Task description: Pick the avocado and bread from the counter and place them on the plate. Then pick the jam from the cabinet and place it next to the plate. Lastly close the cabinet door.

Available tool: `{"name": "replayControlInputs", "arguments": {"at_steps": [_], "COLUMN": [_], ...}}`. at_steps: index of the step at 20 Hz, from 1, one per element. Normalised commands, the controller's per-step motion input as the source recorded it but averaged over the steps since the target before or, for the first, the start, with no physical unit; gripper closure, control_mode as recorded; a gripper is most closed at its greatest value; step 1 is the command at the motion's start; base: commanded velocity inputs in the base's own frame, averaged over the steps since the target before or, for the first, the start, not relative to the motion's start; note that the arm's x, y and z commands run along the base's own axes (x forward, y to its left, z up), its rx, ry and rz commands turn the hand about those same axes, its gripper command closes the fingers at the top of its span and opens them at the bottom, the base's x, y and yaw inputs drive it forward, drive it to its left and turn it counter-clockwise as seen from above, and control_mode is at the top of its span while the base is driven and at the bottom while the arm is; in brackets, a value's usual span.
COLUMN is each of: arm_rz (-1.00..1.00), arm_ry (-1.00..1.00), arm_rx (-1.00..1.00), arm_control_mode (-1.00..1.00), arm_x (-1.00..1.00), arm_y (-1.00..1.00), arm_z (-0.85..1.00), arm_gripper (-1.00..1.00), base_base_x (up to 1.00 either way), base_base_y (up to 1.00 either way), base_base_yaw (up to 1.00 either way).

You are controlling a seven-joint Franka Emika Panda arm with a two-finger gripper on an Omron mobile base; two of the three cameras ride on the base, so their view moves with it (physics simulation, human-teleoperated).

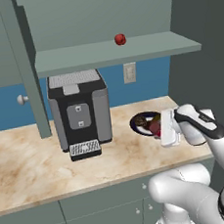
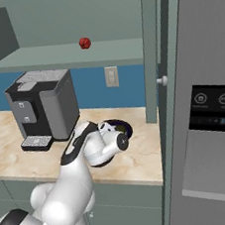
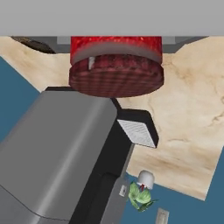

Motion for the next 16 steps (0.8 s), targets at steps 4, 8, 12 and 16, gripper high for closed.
{"name": "replayControlInputs", "arguments": {"at_steps": [4, 8, 12, 16], "arm_rz": [0.00, 0.00, 0.00, 0.00], "arm_ry": [0.00, 0.00, 0.00, 0.00], "arm_rx": [0.00, 0.00, 0.00, 0.00], "arm_control_mode": [-1.00, -1.00, -1.00, -1.00], "arm_x": [0.00, 0.00, 0.00, 0.00], "arm_y": [-0.28, -0.31, -0.26, -0.21], "arm_z": [-0.06, -0.06, -0.09, -0.16], "arm_gripper": [1.00, 1.00, 1.00, 1.00], "base_base_x": [0.00, 0.00, 0.00, 0.00], "base_base_y": [0.00, 0.00, 0.00, 0.00], "base_base_yaw": [0.00, 0.00, 0.00, 0.00]}}
